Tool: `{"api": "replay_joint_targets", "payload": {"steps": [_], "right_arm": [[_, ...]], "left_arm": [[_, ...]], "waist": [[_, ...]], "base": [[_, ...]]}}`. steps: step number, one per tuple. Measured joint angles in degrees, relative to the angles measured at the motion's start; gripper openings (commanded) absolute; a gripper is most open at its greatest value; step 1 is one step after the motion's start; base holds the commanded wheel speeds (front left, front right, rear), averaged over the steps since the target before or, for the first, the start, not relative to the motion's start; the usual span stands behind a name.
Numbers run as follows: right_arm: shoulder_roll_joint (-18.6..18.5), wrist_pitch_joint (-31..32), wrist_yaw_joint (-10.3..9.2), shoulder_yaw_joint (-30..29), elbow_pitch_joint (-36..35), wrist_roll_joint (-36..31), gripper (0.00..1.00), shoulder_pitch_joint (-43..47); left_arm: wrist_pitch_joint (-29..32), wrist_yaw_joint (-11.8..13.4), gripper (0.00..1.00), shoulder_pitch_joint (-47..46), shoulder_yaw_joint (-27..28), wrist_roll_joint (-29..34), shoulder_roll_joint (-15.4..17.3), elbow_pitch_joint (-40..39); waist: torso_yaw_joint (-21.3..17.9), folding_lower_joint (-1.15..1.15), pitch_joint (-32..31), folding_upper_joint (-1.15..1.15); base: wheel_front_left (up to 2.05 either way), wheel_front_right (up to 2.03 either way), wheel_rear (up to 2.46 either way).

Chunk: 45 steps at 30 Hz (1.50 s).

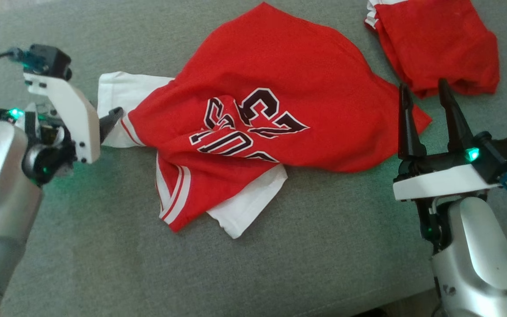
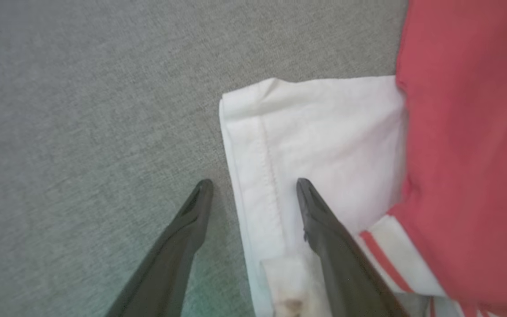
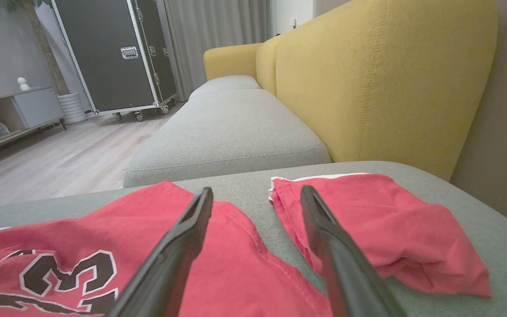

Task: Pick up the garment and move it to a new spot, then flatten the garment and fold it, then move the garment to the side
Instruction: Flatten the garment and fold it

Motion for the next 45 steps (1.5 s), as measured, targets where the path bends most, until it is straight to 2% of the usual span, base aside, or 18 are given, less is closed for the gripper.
{"api": "replay_joint_targets", "payload": {"steps": [5, 6, 7, 10, 15, 18, 23, 29, 34, 36, 37, 38, 41, 45], "right_arm": [[0.0, 0.0, 0.00, 0.1, -0.3, 0.5, 1.00, 0.0], [0.0, 0.0, 0.00, 0.1, -0.4, 0.5, 1.00, 0.0], [0.0, 0.0, 0.00, 0.1, -0.4, 0.5, 1.00, 0.0], [0.0, 0.0, 0.00, 0.1, -0.6, 0.5, 1.00, 0.0], [0.0, 0.0, 0.00, 0.5, -0.9, 0.5, 1.00, -1.0], [0.0, 0.0, 0.00, 1.1, -1.2, 0.6, 1.00, -1.6], [0.0, 0.0, 0.00, 2.6, -1.6, 1.2, 1.00, -2.1], [0.0, 0.0, 0.00, 4.1, -1.9, 2.9, 1.00, -2.9], [0.0, 0.0, 0.00, 5.0, -2.4, 3.8, 1.00, -3.5], [0.0, 0.0, 0.00, 5.6, -2.5, 4.1, 1.00, -3.6], [0.0, 0.0, 0.00, 6.0, -2.8, 4.2, 1.00, -3.8], [0.0, 0.0, 0.00, 6.1, -2.9, 4.3, 1.00, -3.9], [0.0, -0.1, 0.00, 6.0, -3.4, 4.5, 1.00, -4.3], [0.0, -0.1, 0.00, 5.6, -3.3, 4.3, 1.00, -4.4]], "left_arm": [[2.3, 0.0, 1.00, -1.2, 0.0, -3.9, 0.1, 0.7], [3.0, 0.0, 0.56, -1.3, -0.1, -4.3, 0.2, 0.6], [3.8, 0.0, 0.00, -1.5, -0.2, -4.9, 0.4, 0.3], [4.3, 0.0, 0.00, -1.5, -1.1, -7.0, 1.1, -1.1], [-4.9, 0.0, 0.00, -1.8, -2.0, -3.8, 2.3, -1.3], [-11.9, 0.0, 0.00, -4.7, -2.2, 1.0, 3.7, 0.1], [-21.0, 0.0, 0.00, -16.1, -4.9, 10.0, 5.6, 2.6], [-28.1, 0.0, 0.00, -25.8, -13.3, 19.4, 9.0, 6.4], [-32.8, 0.0, 0.00, -32.4, -15.3, 25.1, 10.5, 11.9], [-34.7, 0.9, 0.00, -35.8, -15.8, 27.5, 10.6, 14.6], [-36.6, 2.8, 0.00, -38.5, -16.5, 29.6, 10.6, 17.0], [-37.7, 4.2, 1.00, -39.4, -16.6, 30.5, 10.4, 18.2], [-40.4, 7.7, 1.00, -40.8, -15.4, 30.2, 9.0, 22.0], [-44.7, 8.1, 1.00, -40.5, -14.8, 28.6, 4.6, 25.1]], "waist": [[-0.6, 0.00, 0.7, 0.00], [-0.7, 0.00, 0.7, 0.00], [-0.7, 0.00, 0.8, 0.00], [-0.9, 0.00, 1.0, 0.00], [-1.6, 0.00, 1.7, 0.00], [-2.2, 0.00, 2.5, 0.00], [-3.5, 0.00, 4.1, 0.00], [-5.7, 0.00, 6.3, 0.00], [-7.2, 0.00, 8.0, 0.00], [-7.8, 0.00, 8.8, 0.00], [-8.4, 0.00, 9.5, 0.00], [-8.6, 0.00, 9.9, 0.00], [-8.7, 0.01, 10.8, 0.00], [-7.2, 0.00, 11.0, 0.00]], "base": [[0.00, 0.00, 0.00], [0.00, 0.00, 0.00], [0.00, 0.00, 0.00], [0.00, 0.00, 0.00], [0.00, 0.00, 0.00], [0.00, 0.00, 0.00], [0.00, 0.00, 0.00], [0.00, 0.00, 0.00], [0.00, 0.00, 0.00], [0.00, 0.00, 0.00], [0.00, 0.00, 0.00], [0.00, 0.00, 0.00], [0.00, 0.00, 0.00], [0.00, 0.00, 0.00]]}}
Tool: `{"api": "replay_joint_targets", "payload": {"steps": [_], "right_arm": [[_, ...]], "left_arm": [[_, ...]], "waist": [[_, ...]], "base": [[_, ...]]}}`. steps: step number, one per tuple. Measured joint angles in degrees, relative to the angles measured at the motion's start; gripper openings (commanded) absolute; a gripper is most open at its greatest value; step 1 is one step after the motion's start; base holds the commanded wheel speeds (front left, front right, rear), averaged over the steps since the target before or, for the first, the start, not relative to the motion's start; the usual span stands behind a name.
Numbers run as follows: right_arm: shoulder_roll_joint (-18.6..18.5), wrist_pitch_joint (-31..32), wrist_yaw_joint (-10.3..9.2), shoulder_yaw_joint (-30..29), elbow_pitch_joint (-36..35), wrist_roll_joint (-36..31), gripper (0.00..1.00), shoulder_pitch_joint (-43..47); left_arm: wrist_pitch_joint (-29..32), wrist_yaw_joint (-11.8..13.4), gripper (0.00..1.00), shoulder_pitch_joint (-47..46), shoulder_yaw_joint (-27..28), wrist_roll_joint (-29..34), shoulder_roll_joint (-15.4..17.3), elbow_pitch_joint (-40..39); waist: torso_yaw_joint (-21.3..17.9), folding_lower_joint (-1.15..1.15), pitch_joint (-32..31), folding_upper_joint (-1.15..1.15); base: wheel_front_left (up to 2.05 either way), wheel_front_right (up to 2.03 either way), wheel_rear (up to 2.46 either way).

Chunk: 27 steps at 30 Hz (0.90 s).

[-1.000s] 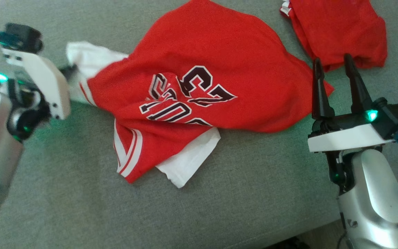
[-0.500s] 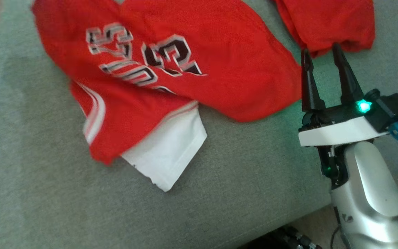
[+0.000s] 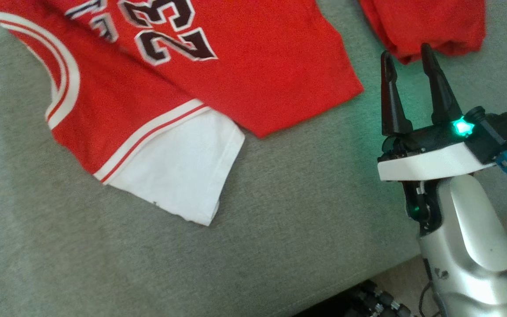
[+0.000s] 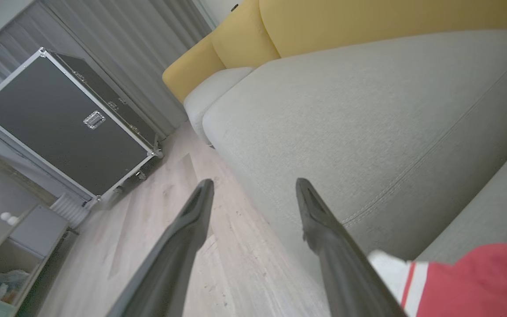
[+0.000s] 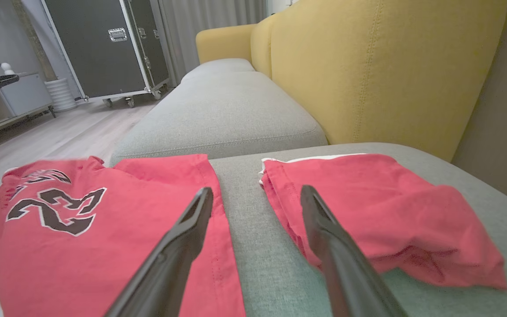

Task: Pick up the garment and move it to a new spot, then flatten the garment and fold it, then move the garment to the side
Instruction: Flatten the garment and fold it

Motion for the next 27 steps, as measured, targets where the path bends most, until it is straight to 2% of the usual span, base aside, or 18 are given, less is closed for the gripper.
{"api": "replay_joint_targets", "payload": {"steps": [6, 9, 14, 20, 27], "right_arm": [[0.0, -0.1, 0.00, -1.1, 0.3, -2.4, 1.00, -0.1], [0.0, -0.1, 0.00, -1.8, 0.7, -4.0, 1.00, -0.1], [0.0, -0.1, 0.00, -3.9, 1.6, -6.5, 1.00, 0.0], [-0.1, -0.1, 0.00, -5.9, 3.2, -8.5, 1.00, 2.2], [0.0, -0.1, 0.00, -7.5, 5.6, -8.9, 1.00, 8.2]], "left_arm": [[-6.8, -1.6, 1.00, 3.0, 2.1, -5.0, -5.4, 2.6], [-9.5, -3.0, 1.00, 6.8, 3.4, -7.9, -7.9, 3.5], [-12.6, -3.5, 1.00, 14.2, 6.9, -13.5, -12.1, 3.0], [-13.5, -3.4, 1.00, 27.9, 10.7, -19.1, -16.1, -2.4], [-13.5, -0.4, 1.00, 47.0, 14.1, -20.9, -18.5, -14.9]], "waist": [[3.3, 0.00, -1.8, 0.00], [5.2, 0.00, -3.6, 0.00], [8.6, -0.01, -7.7, 0.00], [13.5, -0.02, -13.2, 0.00], [18.4, -0.02, -19.6, 0.00]], "base": [[0.00, 0.00, 0.00], [0.00, 0.00, 0.00], [0.00, 0.00, 0.00], [0.00, 0.00, 0.00], [0.00, 0.00, 0.00]]}}
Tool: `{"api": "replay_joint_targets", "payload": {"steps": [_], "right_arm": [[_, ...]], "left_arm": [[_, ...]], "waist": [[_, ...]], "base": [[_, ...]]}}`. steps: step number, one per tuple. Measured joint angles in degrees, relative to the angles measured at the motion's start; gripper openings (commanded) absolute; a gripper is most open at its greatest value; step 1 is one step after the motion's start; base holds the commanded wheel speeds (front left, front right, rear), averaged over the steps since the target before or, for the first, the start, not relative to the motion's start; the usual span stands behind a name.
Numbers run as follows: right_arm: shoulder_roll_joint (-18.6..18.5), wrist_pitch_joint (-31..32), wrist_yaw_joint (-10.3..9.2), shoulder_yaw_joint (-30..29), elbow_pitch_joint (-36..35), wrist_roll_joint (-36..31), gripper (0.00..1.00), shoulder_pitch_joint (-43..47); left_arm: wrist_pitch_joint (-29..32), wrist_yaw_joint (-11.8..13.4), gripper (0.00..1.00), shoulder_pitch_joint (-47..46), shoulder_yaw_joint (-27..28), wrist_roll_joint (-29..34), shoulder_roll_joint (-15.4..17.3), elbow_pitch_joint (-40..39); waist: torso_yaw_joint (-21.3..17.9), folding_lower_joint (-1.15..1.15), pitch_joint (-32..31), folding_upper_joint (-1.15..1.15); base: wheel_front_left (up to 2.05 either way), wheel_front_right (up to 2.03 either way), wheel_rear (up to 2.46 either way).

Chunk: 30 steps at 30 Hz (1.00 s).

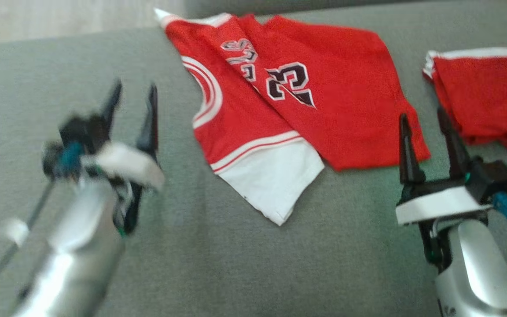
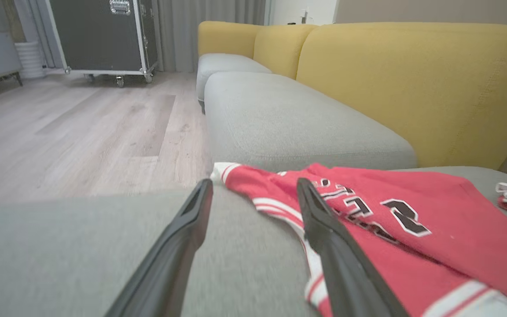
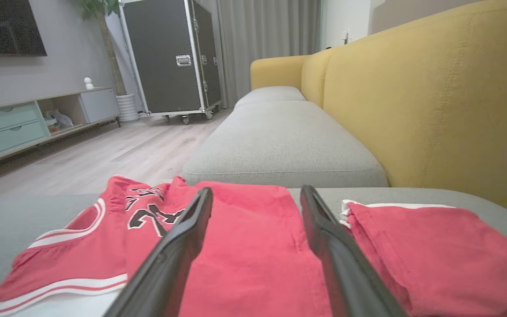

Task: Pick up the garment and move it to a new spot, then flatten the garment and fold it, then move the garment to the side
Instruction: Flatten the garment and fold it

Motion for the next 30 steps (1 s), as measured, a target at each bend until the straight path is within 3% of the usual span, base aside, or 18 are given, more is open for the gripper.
{"api": "replay_joint_targets", "payload": {"steps": [7, 11, 17, 22, 30], "right_arm": [[0.0, 0.0, 0.00, 0.1, 0.6, 0.0, 1.00, 1.9], [0.0, 0.0, 0.00, 0.4, 0.6, 0.0, 1.00, 1.8], [0.0, 0.0, 0.00, 1.3, 0.6, 0.5, 1.00, 1.6], [0.0, 0.0, 0.00, 2.0, 0.4, 0.7, 1.00, 1.4], [0.0, 0.0, 0.00, 2.5, -0.9, 1.8, 1.00, -0.9]], "left_arm": [[0.0, 2.9, 1.00, 14.0, 1.7, -2.4, -1.2, -7.6], [0.4, 3.1, 1.00, 14.0, 1.6, -2.4, -1.2, -10.1], [6.7, 2.8, 1.00, 13.9, -0.8, -3.0, -1.8, -12.0], [14.1, 1.8, 1.00, 13.4, -2.2, -5.6, -3.4, -10.4], [20.4, 1.9, 1.00, 9.2, -2.4, -7.9, -4.2, -6.4]], "waist": [[2.8, 0.01, -3.8, 0.00], [2.7, 0.02, -3.7, 0.00], [1.2, 0.02, -2.8, 0.00], [-0.7, 0.02, -1.3, 0.00], [-4.3, 0.03, 2.4, 0.00]], "base": [[0.00, 0.00, 0.00], [0.00, 0.00, 0.00], [0.00, 0.00, 0.00], [0.00, 0.00, 0.00], [0.00, 0.00, 0.00]]}}
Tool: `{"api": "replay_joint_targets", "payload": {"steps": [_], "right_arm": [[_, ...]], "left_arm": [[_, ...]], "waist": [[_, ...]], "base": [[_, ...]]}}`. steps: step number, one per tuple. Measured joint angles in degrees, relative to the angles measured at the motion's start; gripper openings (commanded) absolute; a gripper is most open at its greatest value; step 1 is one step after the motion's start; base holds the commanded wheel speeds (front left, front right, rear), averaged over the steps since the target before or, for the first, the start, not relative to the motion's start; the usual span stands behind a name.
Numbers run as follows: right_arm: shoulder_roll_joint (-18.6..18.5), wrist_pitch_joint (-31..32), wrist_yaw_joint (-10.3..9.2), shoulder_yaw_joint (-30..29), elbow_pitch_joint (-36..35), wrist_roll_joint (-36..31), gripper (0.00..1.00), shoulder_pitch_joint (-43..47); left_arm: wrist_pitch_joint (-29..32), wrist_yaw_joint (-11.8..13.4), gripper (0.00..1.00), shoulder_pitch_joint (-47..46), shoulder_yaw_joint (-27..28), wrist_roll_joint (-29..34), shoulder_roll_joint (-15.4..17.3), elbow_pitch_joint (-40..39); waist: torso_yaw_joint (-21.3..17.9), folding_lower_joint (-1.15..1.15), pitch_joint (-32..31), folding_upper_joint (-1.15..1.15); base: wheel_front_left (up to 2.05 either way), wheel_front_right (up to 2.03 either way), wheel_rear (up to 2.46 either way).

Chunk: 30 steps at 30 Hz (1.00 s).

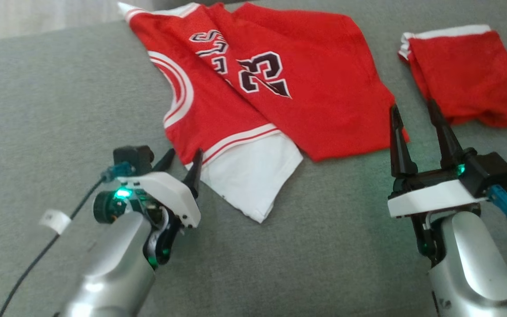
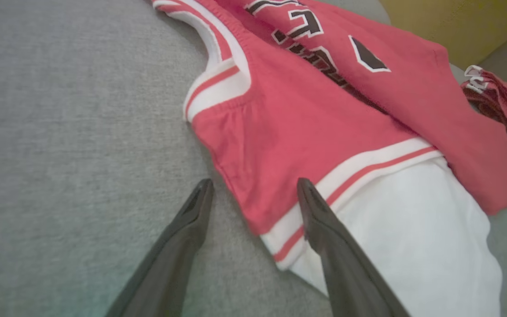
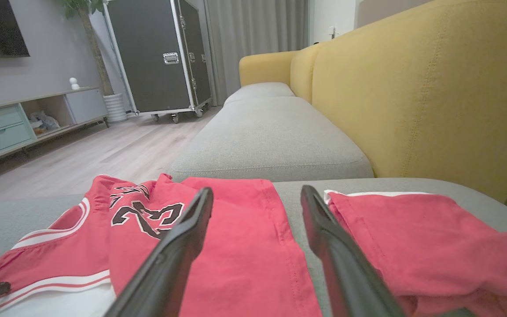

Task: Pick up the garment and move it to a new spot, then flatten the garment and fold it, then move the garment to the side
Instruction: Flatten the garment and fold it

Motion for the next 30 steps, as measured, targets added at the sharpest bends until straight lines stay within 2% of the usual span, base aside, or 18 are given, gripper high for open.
{"api": "replay_joint_targets", "payload": {"steps": [7, 8, 9, 19, 23, 30], "right_arm": [[0.0, 0.0, 0.00, 0.2, -0.7, 0.5, 1.00, -0.4], [0.0, 0.0, 0.00, 0.2, -0.8, 0.5, 1.00, -0.4], [0.0, 0.0, 0.00, 0.2, -0.8, 0.6, 1.00, -0.4], [0.0, 0.0, 0.00, -0.3, -0.8, 0.8, 1.00, -0.5], [0.0, 0.0, 0.00, -0.2, -0.8, 0.7, 1.00, -0.5], [0.0, 0.0, 0.00, 0.2, 0.2, 0.3, 1.00, -0.5]], "left_arm": [[1.7, -0.1, 1.00, -3.9, -0.1, -0.1, 0.6, 2.6], [2.0, -0.6, 0.65, -4.2, -0.2, -0.1, 0.7, 2.9], [2.1, -0.9, 0.00, -4.5, -0.2, -0.1, 0.9, 3.2], [-1.0, -1.6, 0.00, -4.7, -0.6, 1.0, 2.4, 6.5], [-1.4, -1.6, 0.00, -4.9, -0.6, 1.8, 5.9, 7.3], [2.0, -4.8, 0.00, -9.1, -1.9, 4.6, 12.3, 8.5]], "waist": [[-2.6, 0.00, 2.4, 0.00], [-2.8, 0.00, 2.6, 0.00], [-3.0, 0.00, 2.7, 0.00], [-1.9, -0.01, 1.1, 0.00], [-1.0, -0.01, 0.4, 0.00], [-0.1, 0.00, 0.1, 0.00]], "base": [[0.00, 0.00, 0.00], [0.00, 0.00, 0.00], [0.00, 0.00, 0.00], [0.00, 0.00, 0.00], [0.00, 0.00, 0.00], [0.00, 0.00, 0.00]]}}
